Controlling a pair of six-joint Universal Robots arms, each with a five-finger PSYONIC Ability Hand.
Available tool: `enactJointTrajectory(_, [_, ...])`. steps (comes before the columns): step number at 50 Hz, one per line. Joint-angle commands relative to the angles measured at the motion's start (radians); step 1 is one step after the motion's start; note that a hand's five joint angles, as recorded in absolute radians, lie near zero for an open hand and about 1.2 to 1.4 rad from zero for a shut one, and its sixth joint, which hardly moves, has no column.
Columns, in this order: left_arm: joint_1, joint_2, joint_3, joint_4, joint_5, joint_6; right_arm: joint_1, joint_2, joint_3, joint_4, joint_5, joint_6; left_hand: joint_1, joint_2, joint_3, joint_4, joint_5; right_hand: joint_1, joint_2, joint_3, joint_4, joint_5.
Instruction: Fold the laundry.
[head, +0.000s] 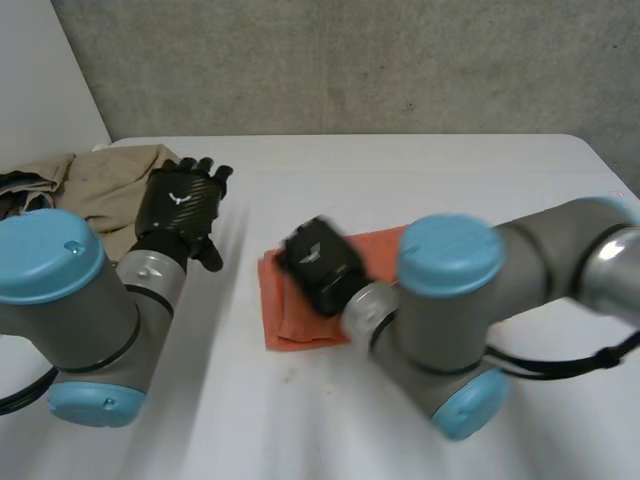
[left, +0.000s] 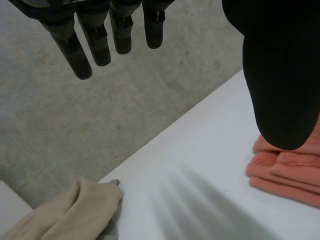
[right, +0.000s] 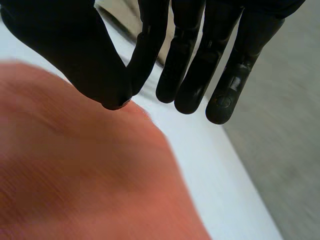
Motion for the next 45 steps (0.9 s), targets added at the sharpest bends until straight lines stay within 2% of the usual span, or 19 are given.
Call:
enactJointTrajectory(1, [0.021,0.019,-0.015,-0.001,0.003,0.000,0.033,0.071,-0.036,0.008,0.052,0.065,-0.015,-0.030,-0.040,-0.031,-0.048,-0.331,-0.507,-0.509,-0.520,-0.502])
enactJointTrajectory(2, [0.020,0.019,-0.020,-0.001,0.004,-0.002,0.009,0.044,-0.018,-0.003,0.143,0.158,-0.015,-0.030,-0.040,-0.031,-0.048,-0.829,-1.005,-1.007,-1.018,-1.000])
enactJointTrajectory(4, [0.018,0.019,-0.021,-0.001,0.005,-0.002,-0.049,-0.009,-0.001,-0.017,0.210,0.259,-0.015,-0.030,-0.040,-0.031,-0.048,-0.829,-1.005,-1.007,-1.018,-1.000])
enactJointTrajectory(6, [0.017,0.017,-0.023,0.000,0.006,-0.002,-0.131,-0.074,0.030,-0.024,0.210,0.327,-0.015,-0.030,-0.040,-0.031,-0.048,-0.829,-1.005,-1.007,-1.018,-1.000])
enactJointTrajectory(8, [0.014,0.016,-0.023,-0.001,0.006,-0.002,-0.268,-0.160,0.077,-0.014,0.152,0.382,-0.015,-0.030,-0.040,-0.031,-0.048,-0.829,-1.005,-1.007,-1.018,-1.000])
enactJointTrajectory(11, [0.012,0.011,-0.023,0.000,0.008,-0.002,-0.384,-0.209,0.146,-0.003,0.059,0.381,-0.015,-0.030,-0.040,-0.031,-0.048,-0.829,-1.005,-1.007,-1.018,-1.000])
enactJointTrajectory(12, [0.012,0.010,-0.023,0.000,0.008,-0.002,-0.453,-0.217,0.192,0.003,-0.004,0.373,-0.015,-0.030,-0.040,-0.031,-0.048,-0.786,-0.962,-0.965,-0.976,-0.958])
enactJointTrajectory(16, [0.009,0.005,-0.021,0.000,0.009,-0.002,-0.569,-0.215,0.296,0.011,-0.119,0.335,-0.015,-0.030,-0.040,-0.031,-0.048,-0.646,-0.822,-0.824,-0.835,-0.817])
enactJointTrajectory(20, [0.009,0.005,-0.021,0.000,0.009,-0.002,-0.640,-0.211,0.382,-0.003,-0.163,0.256,-0.015,-0.030,-0.040,-0.031,-0.048,-0.540,-0.715,-0.718,-0.729,-0.711])
enactJointTrajectory(27, [0.009,0.004,-0.025,0.000,0.009,-0.002,-0.706,-0.179,0.449,-0.014,-0.178,0.081,-0.015,-0.030,-0.040,-0.031,-0.048,-0.417,-0.593,-0.595,-0.606,-0.588])
enactJointTrajectory(35, [0.009,0.001,-0.025,0.000,0.008,-0.002,-0.714,-0.154,0.442,-0.047,-0.219,0.090,-0.015,-0.030,-0.040,-0.031,-0.048,-0.269,-0.445,-0.448,-0.459,-0.441])
enactJointTrajectory(45, [0.009,0.001,-0.031,0.000,0.008,-0.002,-0.712,-0.116,0.419,-0.066,-0.221,0.117,-0.015,-0.030,-0.040,-0.031,-0.048,-0.237,-0.413,-0.416,-0.427,-0.409])
